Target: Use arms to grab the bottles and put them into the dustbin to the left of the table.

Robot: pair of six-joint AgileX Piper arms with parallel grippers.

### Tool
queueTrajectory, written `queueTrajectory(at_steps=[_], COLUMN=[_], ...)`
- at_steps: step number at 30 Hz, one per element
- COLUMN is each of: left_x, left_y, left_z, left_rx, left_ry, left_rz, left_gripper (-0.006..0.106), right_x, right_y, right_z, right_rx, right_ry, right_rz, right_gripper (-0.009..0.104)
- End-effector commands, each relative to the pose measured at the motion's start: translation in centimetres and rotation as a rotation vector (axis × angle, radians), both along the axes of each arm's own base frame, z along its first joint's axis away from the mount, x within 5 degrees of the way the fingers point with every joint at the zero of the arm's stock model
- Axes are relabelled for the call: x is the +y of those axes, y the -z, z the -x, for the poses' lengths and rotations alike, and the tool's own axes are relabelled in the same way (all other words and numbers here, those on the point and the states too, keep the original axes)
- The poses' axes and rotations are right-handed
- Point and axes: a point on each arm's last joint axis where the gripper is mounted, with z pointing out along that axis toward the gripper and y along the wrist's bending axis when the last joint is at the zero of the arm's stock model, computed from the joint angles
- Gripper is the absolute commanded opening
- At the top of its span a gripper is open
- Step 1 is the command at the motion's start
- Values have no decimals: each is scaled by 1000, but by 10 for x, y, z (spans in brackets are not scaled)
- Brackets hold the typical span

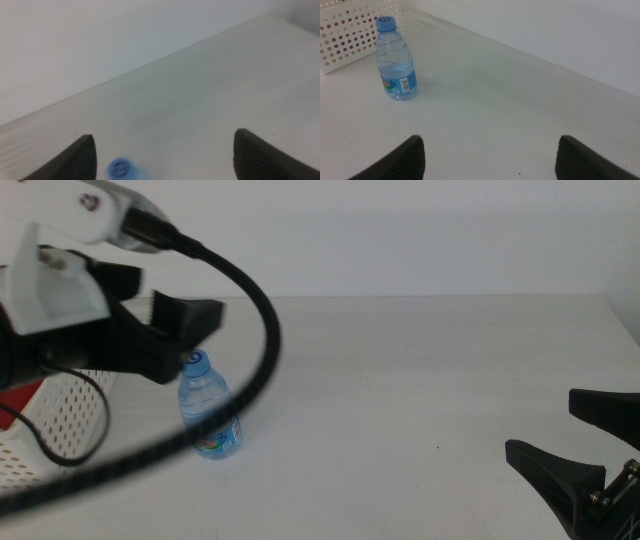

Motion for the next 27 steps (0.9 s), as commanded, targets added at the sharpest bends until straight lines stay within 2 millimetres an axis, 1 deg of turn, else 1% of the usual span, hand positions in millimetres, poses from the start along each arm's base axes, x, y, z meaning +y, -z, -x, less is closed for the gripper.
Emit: queueTrajectory(at_steps=[1, 5, 8, 11, 14, 22, 27], left_x=[9, 25, 35, 42, 44, 50, 50], left_y=[-19, -14, -2, 15, 35, 94, 126], left_z=[-1, -1, 4, 9, 16, 25, 34], left_rx=[-77, -61, -42, -29, -31, -102, -166], left_ry=[-40, -106, -143, -175, -181, -238, -229], left_rz=[50, 34, 52, 76, 108, 216, 258], left_gripper=[90, 90, 90, 90, 90, 90, 90], right_x=[1, 1, 1, 1, 1, 1, 1], right_y=[-16, -16, -16, -16, -16, -16, -16], right_z=[-2, -2, -2, -2, -2, -2, -2], right_rx=[-87, -87, -87, -87, -87, -87, -86], right_ry=[-4, -4, -4, -4, -4, -4, -4], right_rz=[-48, -48, -48, -48, -48, -48, -49], right_gripper=[68, 68, 68, 68, 68, 68, 68])
